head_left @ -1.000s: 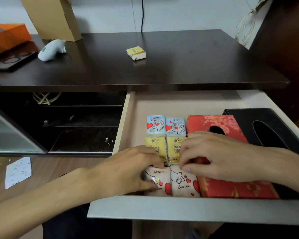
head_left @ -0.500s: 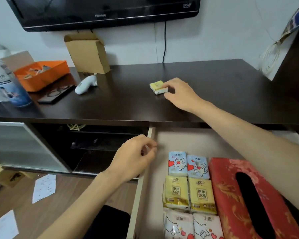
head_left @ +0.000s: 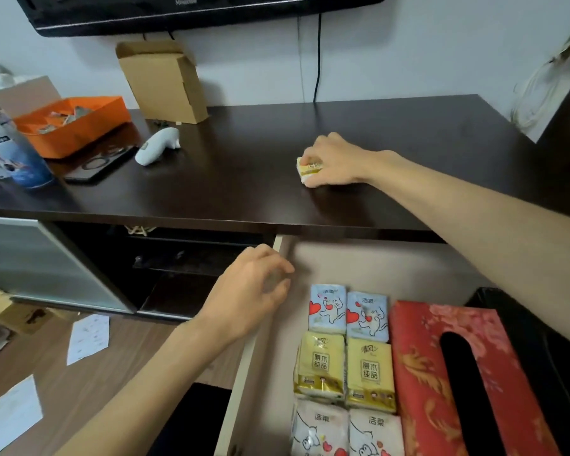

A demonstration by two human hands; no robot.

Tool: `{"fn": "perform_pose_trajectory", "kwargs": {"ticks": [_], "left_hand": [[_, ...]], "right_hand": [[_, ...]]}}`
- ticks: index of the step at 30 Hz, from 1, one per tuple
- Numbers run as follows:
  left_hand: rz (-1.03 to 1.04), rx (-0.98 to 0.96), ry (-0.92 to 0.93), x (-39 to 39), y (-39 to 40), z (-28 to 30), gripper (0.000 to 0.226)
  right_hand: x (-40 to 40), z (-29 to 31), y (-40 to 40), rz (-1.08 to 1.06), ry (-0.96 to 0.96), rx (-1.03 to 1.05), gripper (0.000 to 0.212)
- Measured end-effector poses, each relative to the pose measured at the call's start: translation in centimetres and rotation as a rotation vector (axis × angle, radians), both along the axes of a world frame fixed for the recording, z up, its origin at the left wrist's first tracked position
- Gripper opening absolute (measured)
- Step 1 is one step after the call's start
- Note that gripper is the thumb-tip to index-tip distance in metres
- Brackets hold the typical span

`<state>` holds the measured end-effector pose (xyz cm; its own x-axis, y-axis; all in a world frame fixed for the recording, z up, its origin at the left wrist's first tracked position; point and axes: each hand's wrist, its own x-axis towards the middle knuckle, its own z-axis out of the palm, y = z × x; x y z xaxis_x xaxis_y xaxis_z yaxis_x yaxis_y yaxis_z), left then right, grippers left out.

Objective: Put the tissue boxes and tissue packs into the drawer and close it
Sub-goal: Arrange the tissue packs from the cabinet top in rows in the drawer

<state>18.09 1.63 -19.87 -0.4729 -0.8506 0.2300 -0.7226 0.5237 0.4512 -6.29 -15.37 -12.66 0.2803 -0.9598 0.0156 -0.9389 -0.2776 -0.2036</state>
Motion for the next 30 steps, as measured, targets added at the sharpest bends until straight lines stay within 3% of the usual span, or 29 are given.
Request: {"fn": "perform_pose_trajectory", "kwargs": {"ticks": [4,8,15,19,22,30], "left_hand": [[-0.194,0.047,-0.102,-1.8,0.3,-0.2,0.031],[-0.243,0.133,-0.307,-3.8,0.4,-0.6,0.054],[-0.302,0.178,-0.322,-3.6,0.8,-0.7,0.047],[-0.280,0.119,-0.190,-2.6,1.2,-0.3,0.044],[-0.142,0.067,-0.020,-0.6,2.0,-0.2,0.036],[0.088,0.153,0.290,3.5,6.3,-1.3,0.025]], "right_hand": [[-2.5,-0.4,4.5,0.024,-0.107,0.056,0.049],[-3.5,0.3,9.2,-0.031,-0.142,0.008,0.042],[-2.5,0.3,19.2,-0.052,-0.270,-0.031,0.059],[-1.2,-1.1,24.1,-0.045,-0.295,0.003,0.059],[0.9,-3.0,25.9,-0.020,-0.240,0.041,0.057],[4.8,-8.0,26.9,0.136,-0.043,0.034,0.061]]}}
